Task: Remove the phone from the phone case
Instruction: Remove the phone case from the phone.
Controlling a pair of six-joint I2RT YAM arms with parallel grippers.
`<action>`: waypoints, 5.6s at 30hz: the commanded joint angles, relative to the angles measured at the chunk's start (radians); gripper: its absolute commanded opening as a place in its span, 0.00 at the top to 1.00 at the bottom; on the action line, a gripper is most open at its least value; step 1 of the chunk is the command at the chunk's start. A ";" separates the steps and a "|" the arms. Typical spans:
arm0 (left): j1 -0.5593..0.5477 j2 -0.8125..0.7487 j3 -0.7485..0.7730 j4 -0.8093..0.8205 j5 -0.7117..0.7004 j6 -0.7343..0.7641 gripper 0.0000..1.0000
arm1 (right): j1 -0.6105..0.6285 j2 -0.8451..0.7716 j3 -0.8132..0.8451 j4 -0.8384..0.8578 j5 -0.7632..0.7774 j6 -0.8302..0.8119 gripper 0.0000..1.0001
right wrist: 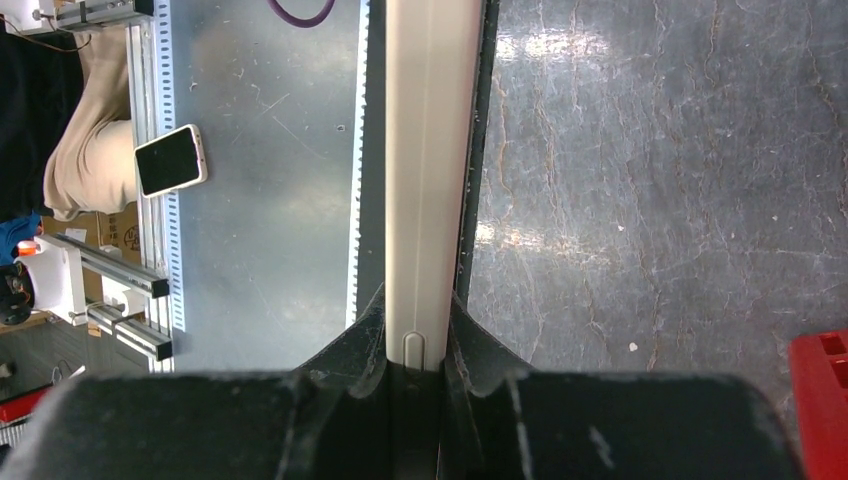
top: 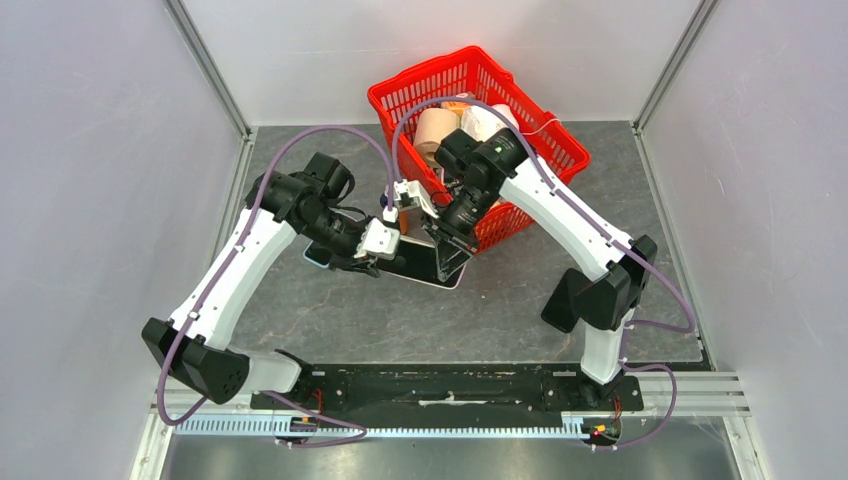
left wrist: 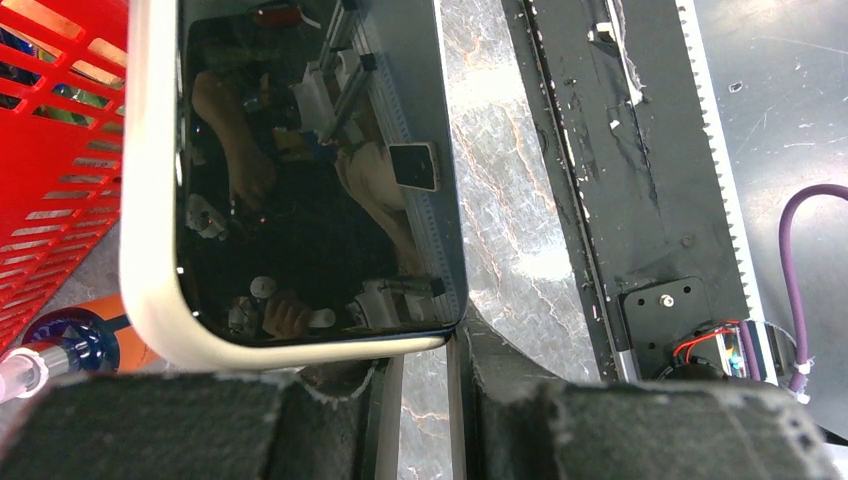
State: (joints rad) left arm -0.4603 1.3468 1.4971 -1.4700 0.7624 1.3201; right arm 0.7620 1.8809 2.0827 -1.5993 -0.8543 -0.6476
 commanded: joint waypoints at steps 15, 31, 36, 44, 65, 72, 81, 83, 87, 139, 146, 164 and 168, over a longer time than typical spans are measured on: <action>-0.010 0.042 0.083 0.238 0.149 0.288 0.98 | 0.142 0.029 0.025 -0.017 -0.252 -0.039 1.00; -0.028 0.041 0.017 0.482 0.207 -0.134 0.98 | 0.169 0.039 0.016 -0.019 -0.238 -0.047 1.00; -0.028 0.029 -0.022 0.567 0.215 -0.262 0.98 | 0.183 0.039 0.017 -0.022 -0.226 -0.051 1.00; -0.027 0.020 -0.058 0.713 0.152 -0.462 0.98 | 0.200 0.029 0.006 -0.023 -0.211 -0.056 1.00; 0.016 -0.069 -0.031 0.305 0.189 -0.141 0.49 | 0.151 -0.050 -0.050 0.078 -0.052 0.029 1.00; 0.026 -0.120 -0.067 0.274 0.181 -0.189 0.19 | 0.111 -0.078 -0.075 0.136 0.021 0.082 1.00; 0.031 -0.179 -0.086 0.169 0.139 -0.168 0.12 | 0.075 -0.094 -0.087 0.168 0.085 0.107 1.00; 0.031 -0.191 -0.087 0.140 0.132 -0.158 0.12 | 0.066 -0.094 -0.088 0.174 0.095 0.110 1.00; 0.032 -0.218 -0.086 0.093 0.121 -0.139 0.12 | 0.046 -0.094 -0.090 0.183 0.124 0.112 1.00; 0.172 -0.181 -0.284 0.819 0.402 -1.337 0.50 | 0.018 -0.112 -0.078 0.176 0.116 0.097 1.00; 0.171 -0.184 -0.312 0.871 0.425 -1.390 0.60 | 0.021 -0.108 -0.083 0.175 0.113 0.096 1.00; 0.173 -0.186 -0.379 1.046 0.460 -1.570 0.88 | 0.048 -0.101 -0.100 0.183 0.152 0.094 1.00; 0.172 -0.186 -0.416 1.148 0.470 -1.678 0.98 | 0.072 -0.106 -0.112 0.196 0.198 0.096 1.00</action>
State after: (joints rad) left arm -0.2878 1.1690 1.1091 -0.4538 1.2282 -0.1917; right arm 0.7948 1.8069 1.9587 -1.4509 -0.6727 -0.5537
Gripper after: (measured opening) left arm 0.121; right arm 0.210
